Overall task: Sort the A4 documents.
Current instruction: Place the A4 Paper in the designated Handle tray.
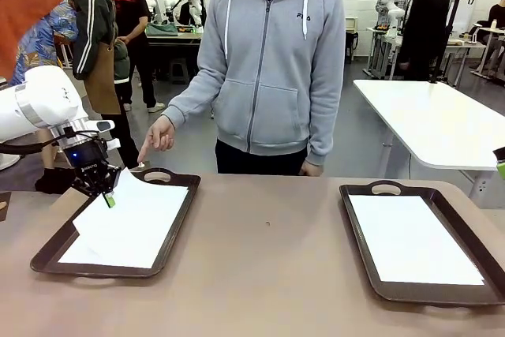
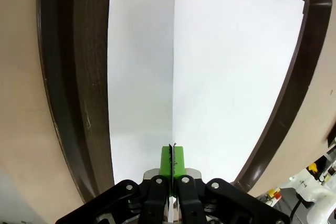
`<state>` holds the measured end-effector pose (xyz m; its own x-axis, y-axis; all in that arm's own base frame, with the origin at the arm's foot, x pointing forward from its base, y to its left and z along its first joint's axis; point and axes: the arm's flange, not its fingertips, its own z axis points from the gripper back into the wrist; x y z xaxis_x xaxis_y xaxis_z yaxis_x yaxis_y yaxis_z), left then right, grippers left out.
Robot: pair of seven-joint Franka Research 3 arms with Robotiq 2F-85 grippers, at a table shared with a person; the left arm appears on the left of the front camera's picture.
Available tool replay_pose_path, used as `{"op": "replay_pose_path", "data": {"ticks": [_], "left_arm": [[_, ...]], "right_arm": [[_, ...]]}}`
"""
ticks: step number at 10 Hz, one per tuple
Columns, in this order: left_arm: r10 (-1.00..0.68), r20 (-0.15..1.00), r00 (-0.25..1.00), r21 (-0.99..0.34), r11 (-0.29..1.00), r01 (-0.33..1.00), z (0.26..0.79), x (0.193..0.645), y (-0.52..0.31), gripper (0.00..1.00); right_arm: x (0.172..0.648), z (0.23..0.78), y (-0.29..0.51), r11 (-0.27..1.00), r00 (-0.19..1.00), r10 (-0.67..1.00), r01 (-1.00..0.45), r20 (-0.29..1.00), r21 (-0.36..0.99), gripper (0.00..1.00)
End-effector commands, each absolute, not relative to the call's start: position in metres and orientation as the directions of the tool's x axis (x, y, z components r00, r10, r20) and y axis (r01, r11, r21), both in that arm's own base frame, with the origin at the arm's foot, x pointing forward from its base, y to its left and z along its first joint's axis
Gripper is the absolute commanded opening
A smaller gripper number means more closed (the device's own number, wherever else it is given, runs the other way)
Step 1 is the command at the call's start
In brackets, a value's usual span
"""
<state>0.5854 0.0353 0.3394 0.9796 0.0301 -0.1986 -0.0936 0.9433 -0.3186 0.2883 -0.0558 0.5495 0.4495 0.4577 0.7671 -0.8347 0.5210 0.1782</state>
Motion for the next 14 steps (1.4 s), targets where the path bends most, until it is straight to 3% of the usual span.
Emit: {"op": "replay_pose_path", "data": {"ticks": [1,4,14], "left_arm": [[0.046,-0.15,0.988,-0.339,0.936,-0.095,0.329,0.581,0.03,0.01],[0.047,-0.176,0.983,-0.334,0.937,-0.104,0.325,0.576,0.032,0.01],[0.059,-0.193,0.979,-0.207,0.973,-0.099,0.351,0.569,0.036,0.99]], "right_arm": [[0.288,0.548,-0.056,0.513,0.449,0.467,-0.839,0.762,0.18,1.0],[0.288,0.548,-0.056,0.513,0.449,0.467,-0.839,0.762,0.18,1.0],[0.288,0.548,-0.056,0.513,0.449,0.467,-0.839,0.762,0.18,1.0]]}}
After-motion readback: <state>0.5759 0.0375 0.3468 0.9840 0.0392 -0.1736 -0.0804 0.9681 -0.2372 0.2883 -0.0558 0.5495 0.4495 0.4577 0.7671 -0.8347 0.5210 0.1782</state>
